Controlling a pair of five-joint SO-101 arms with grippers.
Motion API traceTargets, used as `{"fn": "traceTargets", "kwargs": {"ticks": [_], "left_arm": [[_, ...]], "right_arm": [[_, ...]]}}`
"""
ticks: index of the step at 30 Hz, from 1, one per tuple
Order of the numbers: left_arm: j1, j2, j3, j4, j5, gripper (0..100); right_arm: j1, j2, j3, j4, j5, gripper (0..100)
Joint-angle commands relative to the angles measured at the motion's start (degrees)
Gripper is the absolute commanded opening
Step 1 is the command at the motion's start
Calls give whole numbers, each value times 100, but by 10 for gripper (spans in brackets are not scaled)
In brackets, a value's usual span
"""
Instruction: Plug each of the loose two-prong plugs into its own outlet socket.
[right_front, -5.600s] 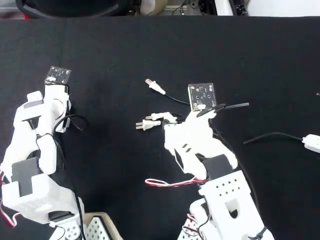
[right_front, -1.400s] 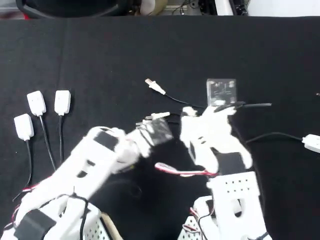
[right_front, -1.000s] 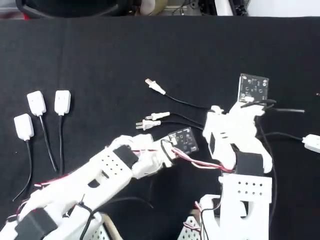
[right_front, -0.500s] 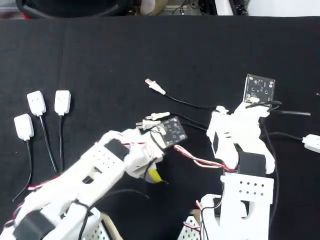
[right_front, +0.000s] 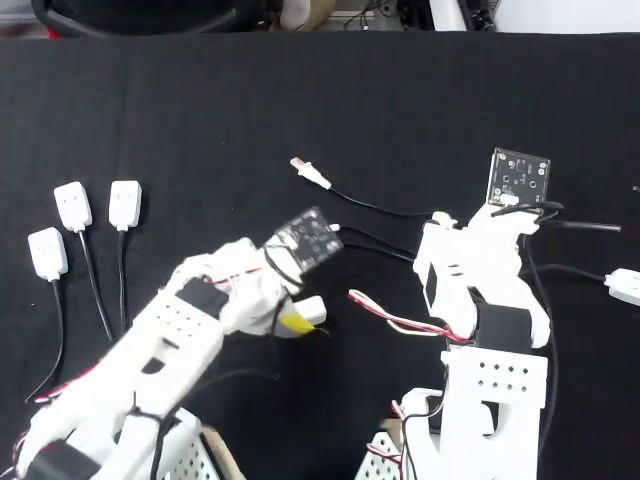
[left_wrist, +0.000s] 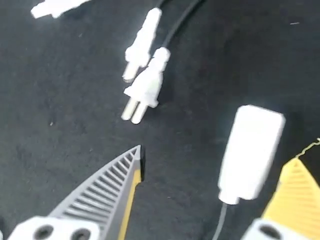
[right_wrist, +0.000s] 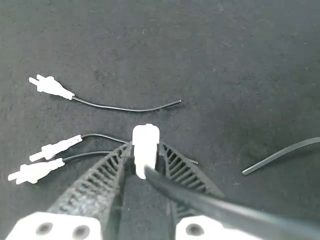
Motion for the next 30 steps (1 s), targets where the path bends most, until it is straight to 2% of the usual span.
{"fn": "traceTargets", "kwargs": {"ticks": [1,12,15,19,21,24,30], "left_arm": [[-620,519,-505,-202,44,410],[-848,1626,-1270,-149,44,410],[-840,1433,-1358,264,26,410],[-857,422,-1349,1108,53,410],[-954,-308,-1174,1468,62,410],[-1235,-1547,-646,1793,202,410],[-2299,-4185,901,2277,378,410]], "right_arm": [[62,13,-338,-18,53,11],[62,13,-330,-9,158,11],[35,13,-330,0,167,11],[9,13,-303,35,193,11],[-246,13,-189,35,369,11],[-914,4,66,70,536,11],[-2444,-4,769,53,818,11]]}}
